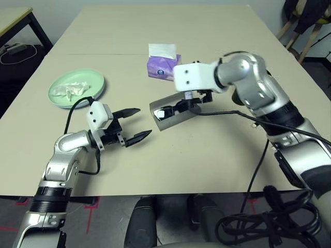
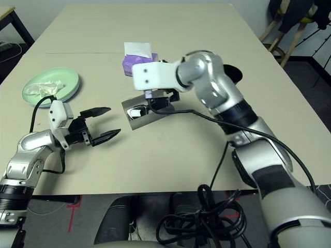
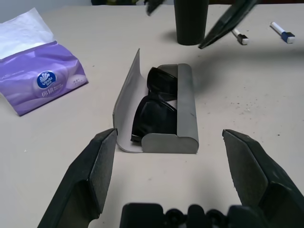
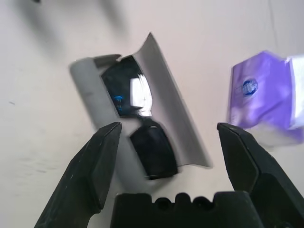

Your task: Organize and tidy the items on the table.

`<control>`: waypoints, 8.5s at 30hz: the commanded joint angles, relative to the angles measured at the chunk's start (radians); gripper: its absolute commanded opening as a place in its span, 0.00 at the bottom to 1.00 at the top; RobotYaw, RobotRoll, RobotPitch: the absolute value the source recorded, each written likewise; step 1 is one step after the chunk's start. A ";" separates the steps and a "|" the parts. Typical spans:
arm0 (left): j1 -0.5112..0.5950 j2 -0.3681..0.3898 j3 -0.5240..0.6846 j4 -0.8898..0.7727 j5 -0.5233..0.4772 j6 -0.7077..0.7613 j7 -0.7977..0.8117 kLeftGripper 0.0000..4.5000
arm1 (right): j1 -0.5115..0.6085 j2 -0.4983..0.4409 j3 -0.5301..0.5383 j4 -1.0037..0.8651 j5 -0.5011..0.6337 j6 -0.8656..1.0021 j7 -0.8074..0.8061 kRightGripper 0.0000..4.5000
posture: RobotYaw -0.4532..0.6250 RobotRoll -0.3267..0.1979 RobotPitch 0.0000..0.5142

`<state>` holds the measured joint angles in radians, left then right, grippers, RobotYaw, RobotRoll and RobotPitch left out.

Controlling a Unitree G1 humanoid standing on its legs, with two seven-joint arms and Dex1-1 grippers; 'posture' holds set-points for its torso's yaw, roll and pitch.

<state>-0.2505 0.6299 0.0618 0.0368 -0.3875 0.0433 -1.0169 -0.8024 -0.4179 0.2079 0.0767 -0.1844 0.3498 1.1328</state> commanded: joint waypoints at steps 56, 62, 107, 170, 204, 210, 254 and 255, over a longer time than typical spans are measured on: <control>-0.454 -0.272 -0.070 0.645 0.236 -0.136 0.245 0.00 | 0.419 0.008 -0.290 0.212 0.483 -0.522 -0.137 1.00 | 0.50 0.62 0.21; -0.370 -0.278 -0.104 0.506 0.218 -0.073 0.158 0.00 | 0.436 -0.008 -0.289 0.207 0.484 -0.504 -0.142 1.00 | 0.49 0.62 0.21; -0.214 -0.159 -0.172 -0.053 0.060 0.168 -0.069 0.99 | 0.302 -0.246 -0.201 0.263 0.463 -0.293 0.078 1.00 | 0.48 0.62 0.22; -0.145 -0.170 -0.172 -0.031 0.084 0.059 0.001 1.00 | -0.184 -0.449 0.290 1.028 -0.210 -1.270 0.412 0.47 | 0.50 0.62 0.28; -0.182 -0.157 -0.168 0.046 0.088 0.034 -0.022 1.00 | 0.033 0.006 -0.405 0.227 0.795 -0.203 -0.336 0.09 | 0.47 0.62 0.20; -0.191 -0.153 -0.165 0.057 0.090 0.029 -0.025 1.00 | -0.036 -0.003 -0.449 0.274 0.740 -0.121 -0.536 0.09 | 0.46 0.62 0.19; -0.198 -0.157 -0.167 0.070 0.092 0.020 -0.023 1.00 | -0.016 -0.089 -0.415 0.177 0.558 0.162 -0.691 0.99 | 0.45 0.62 0.20; -0.197 -0.157 -0.167 0.069 0.092 0.020 -0.023 1.00 | -0.016 -0.088 -0.416 0.176 0.560 0.162 -0.688 0.99 | 0.45 0.62 0.20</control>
<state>-0.4539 0.4713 -0.0978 0.0978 -0.3045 0.0663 -1.0330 -0.8331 -0.5054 -0.2075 0.2761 0.3788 0.5022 0.4427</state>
